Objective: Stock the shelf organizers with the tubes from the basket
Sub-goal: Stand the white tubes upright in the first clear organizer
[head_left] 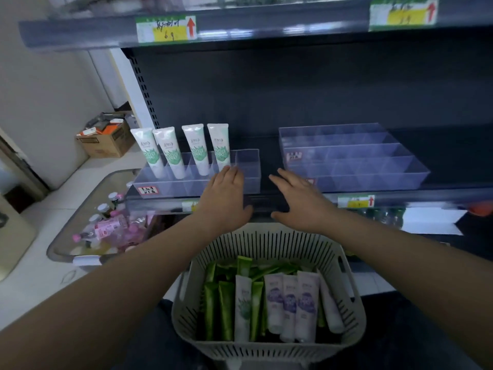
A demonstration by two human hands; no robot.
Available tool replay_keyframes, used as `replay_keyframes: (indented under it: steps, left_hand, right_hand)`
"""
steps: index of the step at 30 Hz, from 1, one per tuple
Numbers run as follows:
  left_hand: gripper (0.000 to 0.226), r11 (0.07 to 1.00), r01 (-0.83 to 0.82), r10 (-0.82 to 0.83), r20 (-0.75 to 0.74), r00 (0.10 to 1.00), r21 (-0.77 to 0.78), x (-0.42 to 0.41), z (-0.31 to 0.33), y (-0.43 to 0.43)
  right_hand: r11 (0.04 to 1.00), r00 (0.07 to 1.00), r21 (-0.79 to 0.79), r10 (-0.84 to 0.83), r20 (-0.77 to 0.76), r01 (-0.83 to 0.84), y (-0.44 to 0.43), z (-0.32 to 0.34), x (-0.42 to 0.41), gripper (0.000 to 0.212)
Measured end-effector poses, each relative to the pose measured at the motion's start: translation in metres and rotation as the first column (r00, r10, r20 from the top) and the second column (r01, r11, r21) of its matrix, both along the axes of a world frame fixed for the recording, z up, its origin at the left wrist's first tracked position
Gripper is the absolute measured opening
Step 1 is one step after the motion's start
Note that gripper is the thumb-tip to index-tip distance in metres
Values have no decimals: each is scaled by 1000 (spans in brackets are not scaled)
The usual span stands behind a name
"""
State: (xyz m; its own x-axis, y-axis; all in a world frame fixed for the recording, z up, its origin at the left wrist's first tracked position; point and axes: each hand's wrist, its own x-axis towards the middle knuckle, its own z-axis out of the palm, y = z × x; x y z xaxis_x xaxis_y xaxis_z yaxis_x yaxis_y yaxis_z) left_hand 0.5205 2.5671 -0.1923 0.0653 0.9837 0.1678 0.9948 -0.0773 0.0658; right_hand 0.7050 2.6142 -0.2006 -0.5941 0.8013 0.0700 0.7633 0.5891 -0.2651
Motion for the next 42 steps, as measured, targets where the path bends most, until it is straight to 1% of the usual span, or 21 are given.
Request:
replay_keyframes:
  steps: [3,7,9,11,14,19,22,25,28,31,33,34,36,39,42]
  left_hand:
    - [82,999,13,-13,5,1000,-31,8,-17,-7]
    - [83,990,21,-15,48,999,-136,18,-43,-12]
    - [79,983,31,-14,95,995,-179,22,-57,-14]
    - [76,971,41,-5,155,988,-235,27,-72,-14]
    - [69,937,64,18,230,973,-343,33,-96,-12]
    - [59,854,96,52,269,962,-512,43,-140,-3]
    - [47,805,119,72,295,953,-582,46,-162,1]
    - [48,767,160,57,314,948,-622,49,-182,5]
    - [51,727,161,47,283,958,-667,49,-198,11]
    - [36,674,185,25,272,962,-715,50,-209,19]
    - [27,645,216,14,294,956,-733,50,-215,23]
    - [25,638,228,7,301,954,-736,50,-216,24]
    - [30,622,236,-1,301,954,-746,47,-218,29]
    - [44,588,245,-10,297,955,-771,42,-221,34]
    - [43,589,262,9,330,944,-765,39,-221,36]
  right_hand:
    - [998,1000,-67,-8,10,9,-10,-18,11,88]
    - [989,999,-142,-21,27,25,-18,-47,23,90]
    - [985,999,-166,-27,40,33,-21,-61,27,88]
    - [981,998,-189,-23,55,33,-21,-76,31,81]
    - [951,998,-303,-45,49,58,-20,-98,36,70]
    - [899,994,-429,-56,94,91,-16,-134,41,47]
    - [860,990,-501,-33,139,100,-13,-153,40,36]
    - [824,986,-558,-6,168,100,-10,-172,36,41]
    - [797,976,-595,34,213,103,-5,-186,29,44]
    - [764,962,-633,65,264,122,3,-195,26,49]
    - [727,955,-677,108,275,112,8,-202,25,46]
    - [705,949,-701,135,283,109,10,-205,24,45]
    - [675,934,-729,175,310,116,12,-209,21,48]
    - [671,925,-731,187,332,127,17,-211,18,60]
    - [673,926,-727,176,334,134,18,-209,18,64]
